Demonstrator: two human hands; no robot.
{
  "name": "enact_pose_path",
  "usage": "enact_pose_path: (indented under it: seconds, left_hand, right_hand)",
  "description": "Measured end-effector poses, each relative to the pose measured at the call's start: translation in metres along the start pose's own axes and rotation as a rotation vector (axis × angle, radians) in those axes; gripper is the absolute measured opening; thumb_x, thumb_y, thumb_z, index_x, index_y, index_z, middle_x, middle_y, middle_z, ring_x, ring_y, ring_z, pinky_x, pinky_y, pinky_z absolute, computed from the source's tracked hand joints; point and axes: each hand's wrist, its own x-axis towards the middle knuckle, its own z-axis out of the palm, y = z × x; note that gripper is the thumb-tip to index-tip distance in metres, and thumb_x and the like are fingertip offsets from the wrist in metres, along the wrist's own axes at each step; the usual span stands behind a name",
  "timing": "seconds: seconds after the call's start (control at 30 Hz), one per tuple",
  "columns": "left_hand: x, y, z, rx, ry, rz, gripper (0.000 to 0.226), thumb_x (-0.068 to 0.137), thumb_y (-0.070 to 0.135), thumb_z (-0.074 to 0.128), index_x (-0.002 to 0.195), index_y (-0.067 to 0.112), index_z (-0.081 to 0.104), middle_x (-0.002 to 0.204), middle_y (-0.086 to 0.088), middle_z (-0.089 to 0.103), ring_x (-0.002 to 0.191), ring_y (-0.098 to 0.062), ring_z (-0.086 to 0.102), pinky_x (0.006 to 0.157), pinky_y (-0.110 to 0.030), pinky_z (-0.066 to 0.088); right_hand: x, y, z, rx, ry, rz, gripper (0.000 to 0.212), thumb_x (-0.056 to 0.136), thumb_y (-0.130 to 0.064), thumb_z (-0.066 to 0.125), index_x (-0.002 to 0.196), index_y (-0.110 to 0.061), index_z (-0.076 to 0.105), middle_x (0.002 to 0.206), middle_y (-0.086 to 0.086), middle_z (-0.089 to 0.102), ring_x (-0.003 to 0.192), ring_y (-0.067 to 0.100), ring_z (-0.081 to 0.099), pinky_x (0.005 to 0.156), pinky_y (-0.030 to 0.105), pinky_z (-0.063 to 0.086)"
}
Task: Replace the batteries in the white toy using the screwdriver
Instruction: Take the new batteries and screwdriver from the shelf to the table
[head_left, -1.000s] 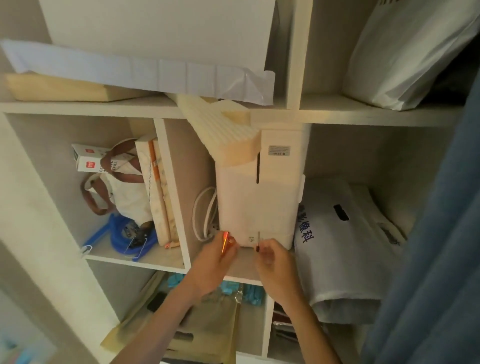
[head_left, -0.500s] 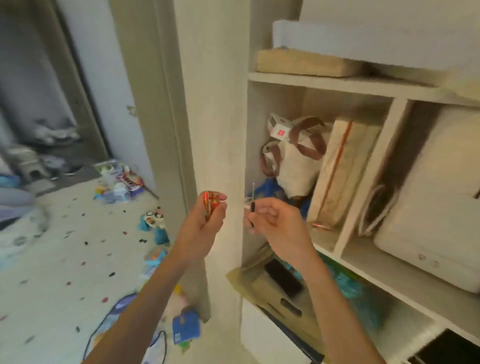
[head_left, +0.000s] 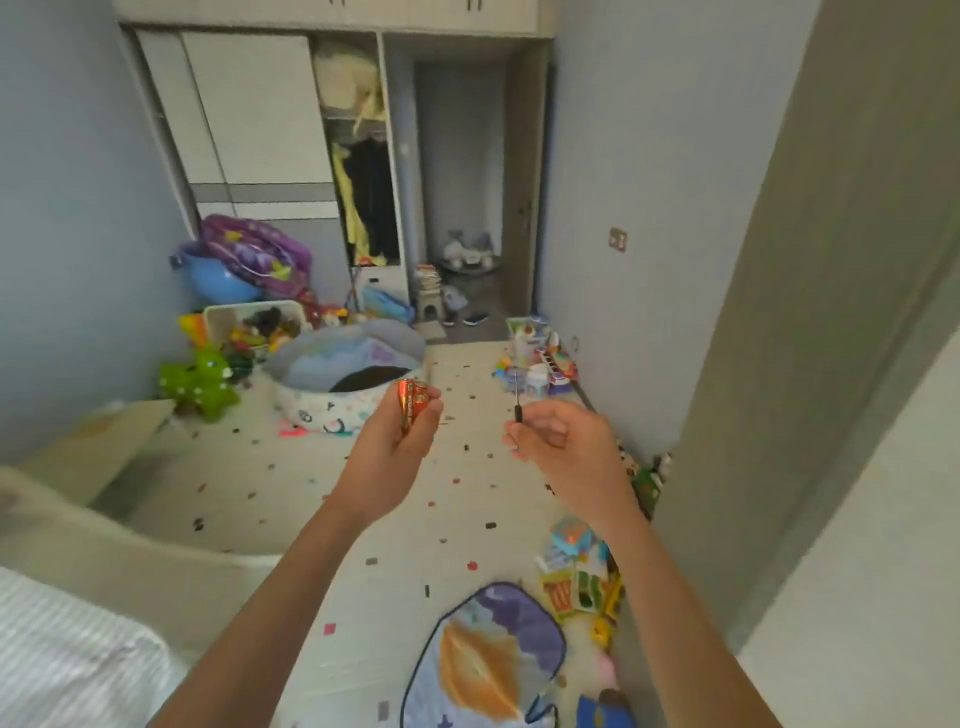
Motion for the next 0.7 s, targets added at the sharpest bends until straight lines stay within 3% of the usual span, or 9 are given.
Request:
enact_pose_path:
  seconds: [0.13, 0.37, 0.47, 0.6, 0.7]
  left_hand:
    - [0.036, -0.045, -0.055, 0.055, 0.106, -0.067, 0.014, 0.108, 0.032, 0.053, 0.098, 0.039, 0.061, 0.072, 0.015, 0.056, 0.067, -0.013, 0.050, 0.065, -0.038, 0.047]
    - [0.127, -0.116, -0.095, 0.177, 0.203, -0.146, 0.010, 0.109, 0.037, 0.049, 0.105, 0.035, 0.057, 0.074, 0.004, 0.057, 0.063, -0.007, 0.050, 0.062, -0.026, 0.046]
    - [0.181, -0.144, -0.115, 0.196, 0.266, -0.156, 0.012, 0.109, 0.036, 0.050, 0.108, 0.029, 0.060, 0.070, 0.007, 0.056, 0.062, -0.010, 0.051, 0.062, -0.030, 0.046]
    - [0.252, -0.171, -0.146, 0.282, 0.347, -0.224, 0.020, 0.110, 0.034, 0.049, 0.110, 0.018, 0.060, 0.071, 0.002, 0.059, 0.065, -0.012, 0.053, 0.064, -0.034, 0.047]
    - [0.305, -0.195, -0.171, 0.304, 0.405, -0.240, 0.018, 0.110, 0.032, 0.050, 0.108, 0.019, 0.061, 0.073, -0.006, 0.060, 0.065, -0.013, 0.053, 0.064, -0.033, 0.048]
  right_hand:
    - [0.060, 0.008, 0.069, 0.031, -0.107, 0.042, 0.008, 0.093, -0.007, 0.076, 0.101, -0.006, 0.076, 0.088, 0.011, 0.083, 0.080, 0.019, 0.082, 0.069, 0.038, 0.069]
    - [0.188, 0.043, 0.158, 0.014, -0.253, 0.036, 0.014, 0.093, -0.010, 0.076, 0.107, -0.006, 0.075, 0.096, 0.006, 0.082, 0.079, 0.009, 0.082, 0.059, 0.024, 0.065]
    - [0.256, 0.061, 0.194, 0.039, -0.305, 0.023, 0.016, 0.092, -0.009, 0.077, 0.108, -0.005, 0.074, 0.096, 0.006, 0.082, 0.080, 0.010, 0.082, 0.058, 0.029, 0.066]
    - [0.348, 0.070, 0.243, 0.060, -0.415, -0.016, 0.009, 0.091, -0.009, 0.078, 0.098, -0.015, 0.074, 0.083, -0.009, 0.078, 0.079, 0.004, 0.081, 0.056, 0.027, 0.065]
    - [0.418, 0.073, 0.289, 0.086, -0.512, -0.024, 0.016, 0.089, -0.009, 0.079, 0.092, -0.022, 0.071, 0.074, -0.014, 0.078, 0.079, 0.008, 0.081, 0.055, 0.026, 0.064]
